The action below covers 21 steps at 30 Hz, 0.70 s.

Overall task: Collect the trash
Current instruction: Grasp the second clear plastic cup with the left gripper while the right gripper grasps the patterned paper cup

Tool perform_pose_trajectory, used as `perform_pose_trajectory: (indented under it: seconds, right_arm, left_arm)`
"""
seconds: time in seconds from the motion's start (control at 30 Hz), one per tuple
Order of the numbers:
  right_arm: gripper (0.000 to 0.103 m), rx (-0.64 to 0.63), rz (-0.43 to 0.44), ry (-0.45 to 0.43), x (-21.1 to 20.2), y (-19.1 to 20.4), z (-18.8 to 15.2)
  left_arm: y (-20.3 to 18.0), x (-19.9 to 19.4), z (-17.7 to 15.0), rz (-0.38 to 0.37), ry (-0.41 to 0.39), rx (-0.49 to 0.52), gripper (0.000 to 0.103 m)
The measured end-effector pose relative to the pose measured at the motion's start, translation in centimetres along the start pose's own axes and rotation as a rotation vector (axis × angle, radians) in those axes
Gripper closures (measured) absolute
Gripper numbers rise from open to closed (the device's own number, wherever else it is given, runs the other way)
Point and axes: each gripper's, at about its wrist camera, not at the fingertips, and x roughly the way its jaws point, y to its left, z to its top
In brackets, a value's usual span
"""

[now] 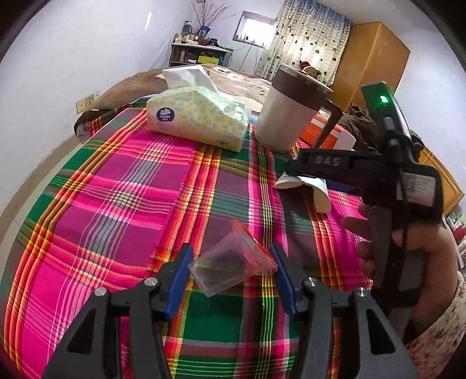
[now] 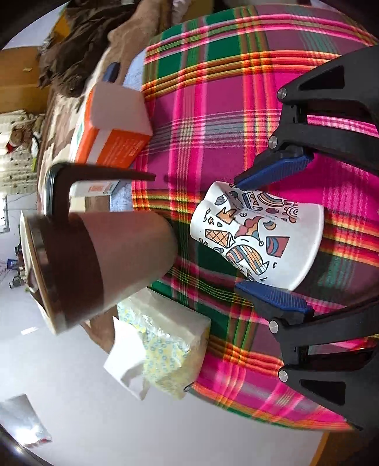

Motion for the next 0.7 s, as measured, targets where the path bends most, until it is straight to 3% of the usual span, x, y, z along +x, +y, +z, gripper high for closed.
perform_pose_trajectory:
  seconds: [0.13, 0.37, 0.7]
  right_arm:
    - [0.035, -0.056, -0.056, 0.012, 0.3, 1.0, 0.0]
    - [0.035, -0.09, -0.078, 0.0, -0.2, 1.6, -0.1]
    - [0.057, -0.117, -0.021, -0.031, -1.8, 1.6, -1.8]
  left_arm:
    - [-0.1, 0.3, 0.0, -0.003, 0.018, 0.004, 0.047]
    - [0.0, 0.1, 0.0, 0.003, 0.007, -0.004, 0.047]
    - [-0.3, -0.6, -0.3, 0.03, -0.011, 0.003, 0.048]
